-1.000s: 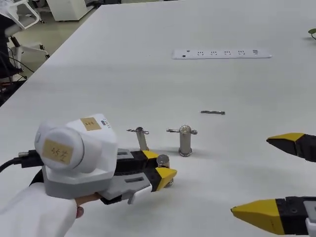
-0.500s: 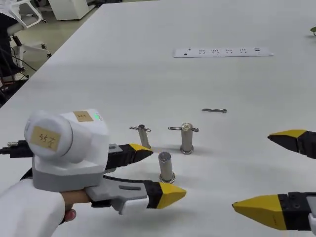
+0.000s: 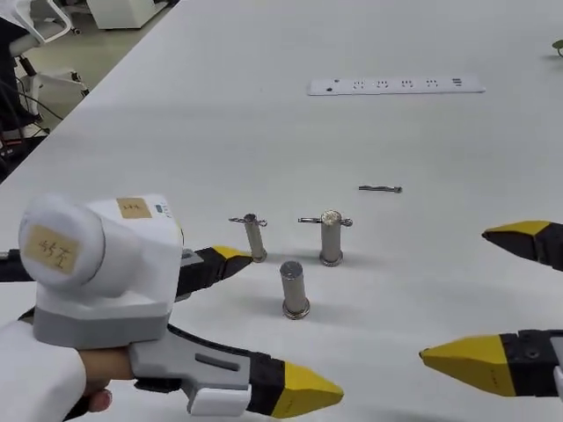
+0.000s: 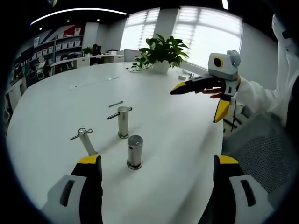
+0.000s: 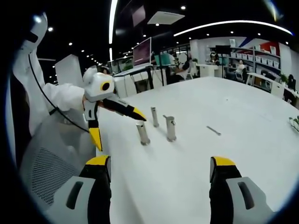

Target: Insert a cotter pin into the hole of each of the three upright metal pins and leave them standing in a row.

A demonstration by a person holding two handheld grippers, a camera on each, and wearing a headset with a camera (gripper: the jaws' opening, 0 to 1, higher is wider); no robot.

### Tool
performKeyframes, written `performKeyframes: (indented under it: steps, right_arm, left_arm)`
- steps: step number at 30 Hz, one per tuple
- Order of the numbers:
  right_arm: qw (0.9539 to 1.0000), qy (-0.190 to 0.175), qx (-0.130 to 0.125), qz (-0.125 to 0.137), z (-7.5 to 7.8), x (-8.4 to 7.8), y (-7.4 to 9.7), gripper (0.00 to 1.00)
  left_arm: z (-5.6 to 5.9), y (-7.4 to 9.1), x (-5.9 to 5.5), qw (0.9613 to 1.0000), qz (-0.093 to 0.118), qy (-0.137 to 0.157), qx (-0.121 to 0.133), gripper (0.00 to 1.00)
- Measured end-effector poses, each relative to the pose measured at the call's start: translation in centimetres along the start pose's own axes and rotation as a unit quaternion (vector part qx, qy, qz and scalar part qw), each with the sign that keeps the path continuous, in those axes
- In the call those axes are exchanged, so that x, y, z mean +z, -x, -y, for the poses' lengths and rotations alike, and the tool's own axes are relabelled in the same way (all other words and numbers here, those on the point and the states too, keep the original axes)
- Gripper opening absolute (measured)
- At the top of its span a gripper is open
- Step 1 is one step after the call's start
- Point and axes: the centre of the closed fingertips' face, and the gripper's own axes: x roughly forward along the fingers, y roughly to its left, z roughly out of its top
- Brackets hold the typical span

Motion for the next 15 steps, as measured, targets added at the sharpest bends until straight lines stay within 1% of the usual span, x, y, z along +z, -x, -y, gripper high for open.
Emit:
performKeyframes:
  steps: [2, 4, 8, 9, 11, 12, 15]
  right_arm:
    - [1.0, 0.001, -0.001, 0.0, 0.2, 0.1, 0.0, 0.85]
    - [1.0, 0.007, -0.003, -0.002, 0.5, 0.2, 0.0, 0.85]
    - [0.9996, 0.022, -0.017, -0.009, 1.5, 0.4, 0.0, 0.78]
    - [0.9995, 0.023, -0.018, -0.011, 1.8, 0.5, 0.0, 0.78]
    - [0.9993, 0.025, -0.017, -0.022, 2.2, 0.4, 0.0, 0.76]
    - [0.9991, 0.029, -0.017, -0.028, 2.4, 0.3, 0.0, 0.75]
    - [0.9981, 0.038, -0.016, -0.045, 3.3, 0.0, -0.1, 0.72]
  left_arm:
    - [-0.1, 0.1, -0.1, 1.0, -0.002, -0.003, 0.002, 0.99]
    - [-0.1, 0.3, -0.4, 1.0, -0.007, 0.002, 0.002, 0.99]
    - [-0.1, 0.5, -0.9, 0.9999, -0.015, 0.001, 0.001, 0.99]
    - [-0.1, 0.5, -1.2, 0.9997, -0.025, -0.004, -0.003, 0.99]
    - [-0.1, 0.6, -1.5, 0.9995, -0.03, -0.01, -0.004, 0.99]
    - [0.0, 0.6, -1.6, 0.9994, -0.033, -0.008, -0.008, 0.99]
    - [0.2, 0.6, -1.4, 0.9995, -0.029, -0.005, -0.013, 0.99]
